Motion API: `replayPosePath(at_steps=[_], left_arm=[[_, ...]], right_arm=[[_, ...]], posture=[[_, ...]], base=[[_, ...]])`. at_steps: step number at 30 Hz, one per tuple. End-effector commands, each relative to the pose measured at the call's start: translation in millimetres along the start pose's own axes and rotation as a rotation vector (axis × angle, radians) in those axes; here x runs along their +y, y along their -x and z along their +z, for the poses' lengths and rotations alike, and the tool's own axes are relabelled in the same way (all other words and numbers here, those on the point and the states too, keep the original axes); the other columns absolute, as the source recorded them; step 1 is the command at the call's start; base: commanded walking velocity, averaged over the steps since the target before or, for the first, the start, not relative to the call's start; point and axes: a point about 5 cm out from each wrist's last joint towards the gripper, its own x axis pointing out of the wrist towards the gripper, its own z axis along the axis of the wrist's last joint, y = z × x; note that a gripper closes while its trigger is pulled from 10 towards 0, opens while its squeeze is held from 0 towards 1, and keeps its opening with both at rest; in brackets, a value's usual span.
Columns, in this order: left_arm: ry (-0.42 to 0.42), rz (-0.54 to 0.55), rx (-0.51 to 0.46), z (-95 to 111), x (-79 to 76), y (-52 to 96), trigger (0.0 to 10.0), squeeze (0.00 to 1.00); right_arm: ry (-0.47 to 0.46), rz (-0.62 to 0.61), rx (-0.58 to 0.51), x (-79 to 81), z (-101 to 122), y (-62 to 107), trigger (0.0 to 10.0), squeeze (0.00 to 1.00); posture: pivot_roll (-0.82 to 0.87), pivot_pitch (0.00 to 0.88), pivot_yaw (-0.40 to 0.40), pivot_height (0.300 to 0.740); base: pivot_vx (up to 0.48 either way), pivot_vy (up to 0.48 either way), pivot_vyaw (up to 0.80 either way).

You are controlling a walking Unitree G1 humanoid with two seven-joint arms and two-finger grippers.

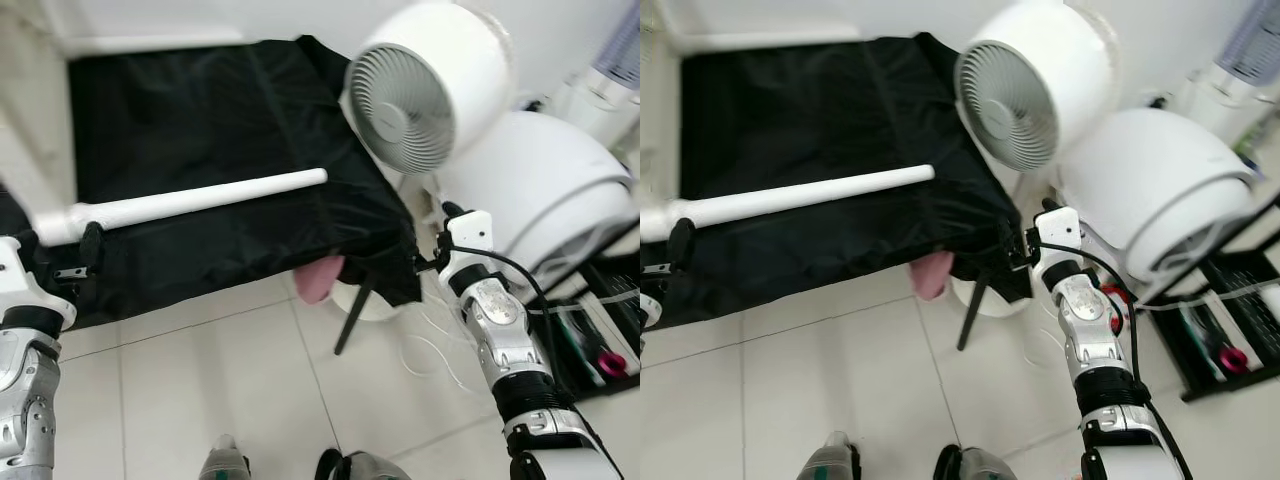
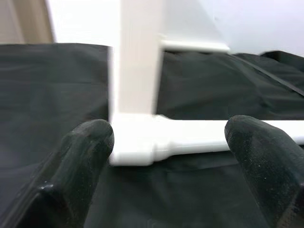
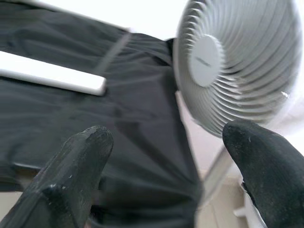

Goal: Building children table

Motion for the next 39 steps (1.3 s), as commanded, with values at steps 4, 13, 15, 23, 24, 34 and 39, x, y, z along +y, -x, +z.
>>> replayPosePath(at_steps=[4,13,15,23,24,34,39], left_arm=[[-0.042,0.054,0.018,-2.0,4.2,-1.8,10.0,0.00],[-0.071,0.038,0.027,-5.5,3.4,-12.5,10.0,0.00],[-0.058,0.040,0.032,-7.4,1.5,-17.0,10.0,0.00],[-0.057,0.046,0.031,-7.9,1.5,-27.0,10.0,0.00],[-0.056,0.054,0.027,-6.9,2.6,-28.6,10.0,0.00],[-0.048,0.088,0.014,-1.4,3.9,-34.1,10.0,0.00],[-0.087,0.088,0.007,-0.8,2.5,-33.5,10.0,0.00]], right_arm=[[0.013,-0.007,0.013,-2.3,-4.0,1.5,10.0,0.00],[0.026,-0.014,0.008,-3.5,-3.7,-2.4,10.0,0.00],[0.022,-0.019,0.006,-3.4,-3.7,-2.8,10.0,0.00],[0.039,-0.021,0.003,-2.8,-1.6,-5.9,10.0,0.00],[0.033,-0.022,0.002,-2.7,-1.6,-6.4,10.0,0.00],[0.040,-0.034,0.004,-5.2,-2.7,-6.9,10.0,0.00],[0.054,-0.047,0.004,-9.3,-3.3,-5.5,10.0,0.00]], posture=[[0.00,0.091,-0.041,0.740],[-0.01,0.100,-0.046,0.740],[-0.01,0.101,-0.051,0.740],[-0.03,0.103,-0.055,0.740],[-0.03,0.103,-0.055,0.740],[-0.03,0.089,-0.036,0.740],[-0.03,0.085,-0.031,0.740]], base=[[0.000,0.000,0.80],[0.000,0.000,0.80],[0.000,0.000,0.00],[0.000,0.000,0.26],[0.000,0.000,0.80],[0.000,0.000,0.80],[0.000,0.000,0.80]])
